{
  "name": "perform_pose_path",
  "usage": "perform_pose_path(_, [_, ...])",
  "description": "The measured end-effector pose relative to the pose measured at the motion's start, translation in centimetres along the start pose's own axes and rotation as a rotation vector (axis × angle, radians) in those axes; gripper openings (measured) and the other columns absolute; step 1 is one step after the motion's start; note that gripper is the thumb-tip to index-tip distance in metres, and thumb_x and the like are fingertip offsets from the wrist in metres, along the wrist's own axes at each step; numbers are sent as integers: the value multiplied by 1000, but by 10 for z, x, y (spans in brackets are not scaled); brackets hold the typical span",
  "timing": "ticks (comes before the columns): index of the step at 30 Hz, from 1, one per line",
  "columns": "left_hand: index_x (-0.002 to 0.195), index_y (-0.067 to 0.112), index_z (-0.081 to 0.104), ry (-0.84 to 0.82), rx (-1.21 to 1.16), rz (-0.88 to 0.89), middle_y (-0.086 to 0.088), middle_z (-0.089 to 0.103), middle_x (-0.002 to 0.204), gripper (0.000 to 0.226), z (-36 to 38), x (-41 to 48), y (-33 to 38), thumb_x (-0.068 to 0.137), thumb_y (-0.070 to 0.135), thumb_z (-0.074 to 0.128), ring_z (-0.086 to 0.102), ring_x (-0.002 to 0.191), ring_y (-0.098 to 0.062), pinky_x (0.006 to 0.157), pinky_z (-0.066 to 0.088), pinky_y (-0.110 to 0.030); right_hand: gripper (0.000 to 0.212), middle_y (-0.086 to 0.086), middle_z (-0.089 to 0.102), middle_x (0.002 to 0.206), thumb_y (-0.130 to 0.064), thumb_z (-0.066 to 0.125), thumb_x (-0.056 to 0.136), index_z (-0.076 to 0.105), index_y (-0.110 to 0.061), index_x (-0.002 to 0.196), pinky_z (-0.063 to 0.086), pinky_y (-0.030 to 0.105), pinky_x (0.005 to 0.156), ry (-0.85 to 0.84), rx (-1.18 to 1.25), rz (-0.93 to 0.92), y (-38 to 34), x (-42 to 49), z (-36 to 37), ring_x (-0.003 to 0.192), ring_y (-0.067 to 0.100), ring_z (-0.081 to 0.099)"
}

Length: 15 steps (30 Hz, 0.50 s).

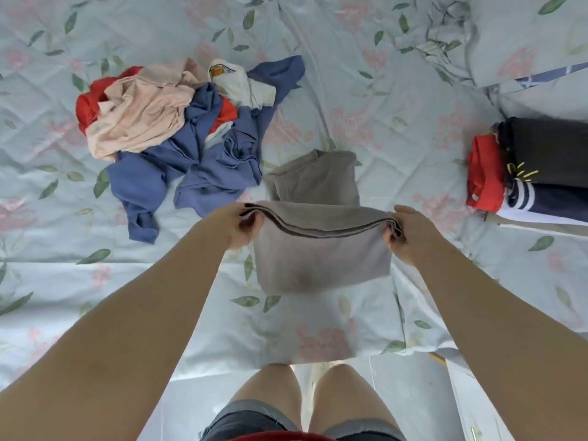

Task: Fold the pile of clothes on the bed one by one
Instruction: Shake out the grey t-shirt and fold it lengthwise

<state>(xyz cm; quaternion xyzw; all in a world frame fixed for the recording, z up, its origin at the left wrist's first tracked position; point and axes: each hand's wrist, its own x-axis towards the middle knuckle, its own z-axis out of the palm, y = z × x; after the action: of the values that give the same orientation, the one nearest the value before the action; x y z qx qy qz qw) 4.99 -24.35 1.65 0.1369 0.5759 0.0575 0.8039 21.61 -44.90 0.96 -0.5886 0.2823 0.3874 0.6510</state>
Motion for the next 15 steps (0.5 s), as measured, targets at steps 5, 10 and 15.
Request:
perform_pose_path(5, [149,14,25,-70,-22,173,-11,37,145,58,23,38,21,99,40,42,46,127,-32,95,45,-50,52,-4,38,146,-38,36,100,21,-32,149,45,36,87,-87,-112,-116,-26,23,27,115,25,54])
perform_pose_path(10, [139,29,35,23,396,204,1,38,139,40,-3,66,-18,101,37,41,41,129,-21,105,33,-44,51,-4,37,147,-32,44,99,26,-32,147,38,37,96,-48,-348,32,7,50,5,114,24,49])
perform_pose_path(15, [150,24,20,224,726,175,1,35,146,62,-23,97,-57,96,31,51,43,119,-18,90,34,-32,54,3,42,141,-25,53,95,31,-27,145,39,33,92,6,-589,119,42,88,-23,112,23,47])
